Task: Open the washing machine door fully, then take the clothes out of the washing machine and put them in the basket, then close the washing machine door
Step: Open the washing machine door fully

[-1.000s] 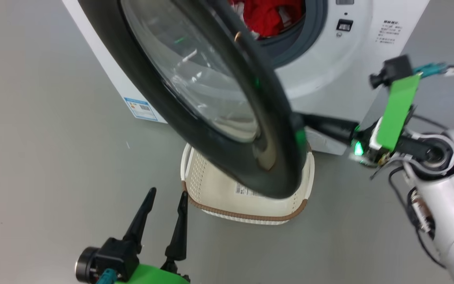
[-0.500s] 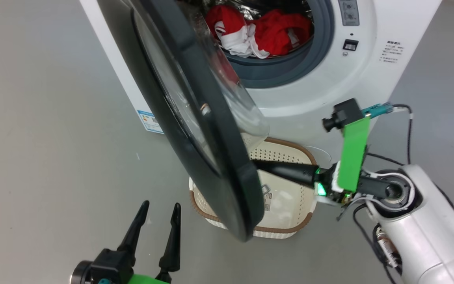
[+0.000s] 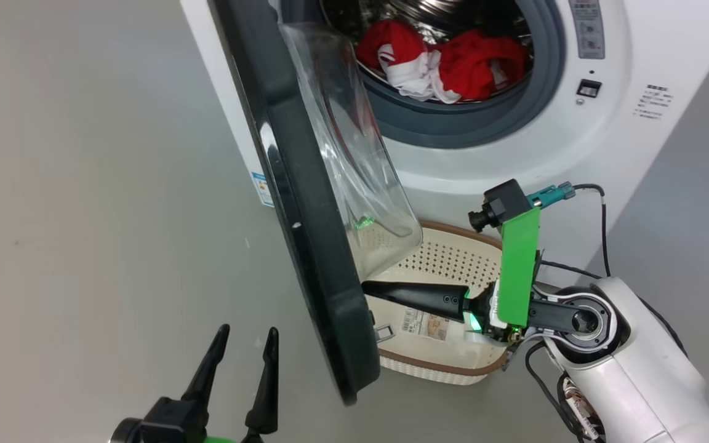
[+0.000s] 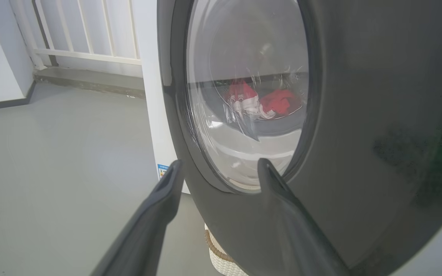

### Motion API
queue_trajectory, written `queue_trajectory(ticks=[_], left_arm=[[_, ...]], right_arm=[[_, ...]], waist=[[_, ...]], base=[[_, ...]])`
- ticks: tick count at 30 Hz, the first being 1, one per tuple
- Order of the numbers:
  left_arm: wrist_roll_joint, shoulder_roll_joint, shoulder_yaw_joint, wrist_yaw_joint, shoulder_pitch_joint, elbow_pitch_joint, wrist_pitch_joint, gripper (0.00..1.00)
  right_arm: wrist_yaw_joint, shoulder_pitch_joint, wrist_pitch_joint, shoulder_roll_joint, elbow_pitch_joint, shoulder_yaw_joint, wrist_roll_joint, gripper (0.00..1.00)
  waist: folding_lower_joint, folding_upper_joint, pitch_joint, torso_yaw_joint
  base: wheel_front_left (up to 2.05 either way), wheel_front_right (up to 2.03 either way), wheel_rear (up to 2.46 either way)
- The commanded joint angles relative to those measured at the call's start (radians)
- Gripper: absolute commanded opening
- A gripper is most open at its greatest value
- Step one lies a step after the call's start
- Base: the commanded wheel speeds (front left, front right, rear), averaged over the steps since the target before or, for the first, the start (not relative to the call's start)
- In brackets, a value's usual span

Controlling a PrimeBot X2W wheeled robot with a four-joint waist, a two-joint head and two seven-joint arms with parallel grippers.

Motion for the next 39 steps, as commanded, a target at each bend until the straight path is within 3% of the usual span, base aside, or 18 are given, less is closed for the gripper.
queue_trajectory(ticks=[1, 21, 38, 39], left_arm=[[0.000, 0.009, 0.036, 0.004, -0.005, -0.017, -0.012, 1.00], [0.003, 0.009, 0.073, 0.017, -0.001, -0.001, -0.012, 1.00], [0.007, 0.009, 0.090, 0.017, -0.001, 0.005, -0.012, 1.00], [0.007, 0.009, 0.091, 0.017, -0.001, 0.005, -0.012, 1.00]], right_arm=[[0.005, 0.010, 0.001, 0.029, -0.035, 0.026, -0.010, 0.00], [0.005, 0.006, -0.055, 0.042, -0.040, 0.132, 0.036, 0.00], [0.005, 0.001, -0.105, 0.042, -0.032, 0.169, 0.045, 0.00], [0.005, 0.002, -0.109, 0.042, -0.030, 0.166, 0.041, 0.09]], waist=[[0.0000, 0.0000, -0.006, 0.026], [0.0000, 0.0000, -0.024, 0.119], [0.0000, 0.0000, -0.034, 0.125], [0.0000, 0.0000, -0.034, 0.123]], base=[[0.00, 0.00, 0.00], [0.00, 0.00, 0.00], [0.00, 0.00, 0.00], [0.00, 0.00, 0.00]])
